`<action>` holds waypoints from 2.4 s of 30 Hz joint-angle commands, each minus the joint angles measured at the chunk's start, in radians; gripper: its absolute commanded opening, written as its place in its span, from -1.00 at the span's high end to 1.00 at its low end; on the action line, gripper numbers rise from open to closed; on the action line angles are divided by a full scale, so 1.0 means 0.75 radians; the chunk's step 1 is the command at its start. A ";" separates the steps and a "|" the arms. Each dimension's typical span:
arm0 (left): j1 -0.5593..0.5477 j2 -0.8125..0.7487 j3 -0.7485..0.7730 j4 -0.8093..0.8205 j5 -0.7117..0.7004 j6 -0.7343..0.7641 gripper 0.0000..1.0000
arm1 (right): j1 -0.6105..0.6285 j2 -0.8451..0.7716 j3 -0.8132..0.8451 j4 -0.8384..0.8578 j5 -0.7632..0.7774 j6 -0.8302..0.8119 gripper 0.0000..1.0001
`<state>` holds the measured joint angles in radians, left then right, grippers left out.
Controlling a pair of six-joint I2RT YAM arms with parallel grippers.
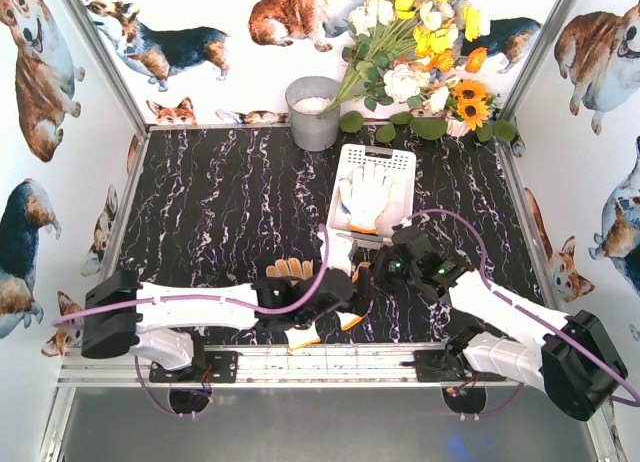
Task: Put the gloves into the storage basket
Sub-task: Pick up the glove from the center of the board, then pair the glove with the glove.
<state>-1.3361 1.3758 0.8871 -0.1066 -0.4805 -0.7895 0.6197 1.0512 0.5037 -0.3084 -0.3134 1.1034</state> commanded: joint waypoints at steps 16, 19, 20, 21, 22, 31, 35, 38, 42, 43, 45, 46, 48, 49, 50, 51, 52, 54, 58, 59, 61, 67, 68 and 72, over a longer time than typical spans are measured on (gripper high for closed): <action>-0.034 0.074 0.030 -0.154 -0.192 -0.234 -0.23 | 0.027 -0.039 0.167 0.075 0.070 0.176 1.00; -0.028 0.114 0.079 -0.235 -0.215 -0.277 -0.13 | 0.039 -0.041 0.191 0.060 0.094 0.174 1.00; -0.021 0.125 0.090 -0.257 -0.215 -0.294 -0.11 | 0.043 -0.040 0.198 0.056 0.102 0.174 1.00; -0.018 0.135 0.096 -0.270 -0.215 -0.306 -0.09 | 0.046 -0.039 0.204 0.054 0.109 0.172 1.00; -0.014 0.139 0.099 -0.270 -0.216 -0.312 -0.08 | 0.051 -0.039 0.208 0.052 0.117 0.170 1.00; 0.007 0.180 0.157 -0.316 -0.254 -0.312 0.08 | 0.085 -0.010 0.222 0.027 0.166 0.152 1.00; 0.008 0.172 0.153 -0.331 -0.246 -0.298 0.50 | 0.088 -0.020 0.252 -0.055 0.228 0.099 1.00; 0.008 0.150 0.135 -0.219 -0.198 -0.227 0.66 | 0.088 -0.034 0.305 -0.180 0.314 0.027 1.00; 0.008 0.188 0.180 -0.125 -0.105 -0.127 0.91 | 0.088 -0.068 0.379 -0.346 0.402 -0.055 1.00; 0.006 0.195 0.193 -0.114 -0.083 -0.118 0.97 | 0.088 -0.081 0.400 -0.392 0.420 -0.065 1.00; 0.013 0.205 0.200 -0.070 -0.043 -0.103 1.00 | 0.090 -0.110 0.439 -0.474 0.459 -0.095 1.00; 0.020 0.205 0.198 -0.046 -0.018 -0.099 1.00 | 0.094 -0.126 0.459 -0.510 0.482 -0.110 1.00; 0.035 0.189 0.167 0.005 0.030 -0.114 1.00 | 0.115 -0.149 0.493 -0.555 0.524 -0.138 1.00; 0.047 0.172 0.144 0.033 0.053 -0.130 1.00 | 0.130 -0.152 0.505 -0.560 0.541 -0.152 1.00; 0.063 0.152 0.108 0.065 0.075 -0.151 1.00 | 0.146 -0.142 0.512 -0.555 0.547 -0.166 1.00; 0.080 0.128 0.064 0.098 0.105 -0.176 1.00 | 0.161 -0.121 0.517 -0.540 0.547 -0.171 1.00; 0.100 0.103 0.017 0.139 0.137 -0.205 1.00 | 0.177 -0.090 0.518 -0.515 0.534 -0.174 1.00; 0.143 0.057 -0.084 0.185 0.203 -0.270 1.00 | 0.208 0.011 0.519 -0.425 0.477 -0.174 1.00; 0.207 -0.042 -0.315 0.250 0.303 -0.406 1.00 | 0.282 0.285 0.574 -0.213 0.347 -0.221 0.91; 0.216 -0.067 -0.373 0.262 0.325 -0.438 1.00 | 0.300 0.350 0.606 -0.181 0.321 -0.237 0.84; 0.226 -0.113 -0.455 0.275 0.339 -0.497 1.00 | 0.328 0.480 0.674 -0.130 0.277 -0.272 0.70; 0.276 -0.253 -0.602 0.243 0.321 -0.581 0.83 | 0.348 0.592 0.763 -0.076 0.204 -0.316 0.26; 0.288 -0.273 -0.621 0.236 0.320 -0.583 0.77 | 0.348 0.575 0.748 -0.071 0.206 -0.317 0.18; 0.333 -0.322 -0.694 0.286 0.368 -0.588 0.48 | 0.348 0.456 0.661 -0.089 0.255 -0.313 -0.01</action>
<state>-1.1156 1.1656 0.4072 0.0628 -0.2405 -1.2026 0.8810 1.4998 1.0206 -0.4290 -0.1387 0.8875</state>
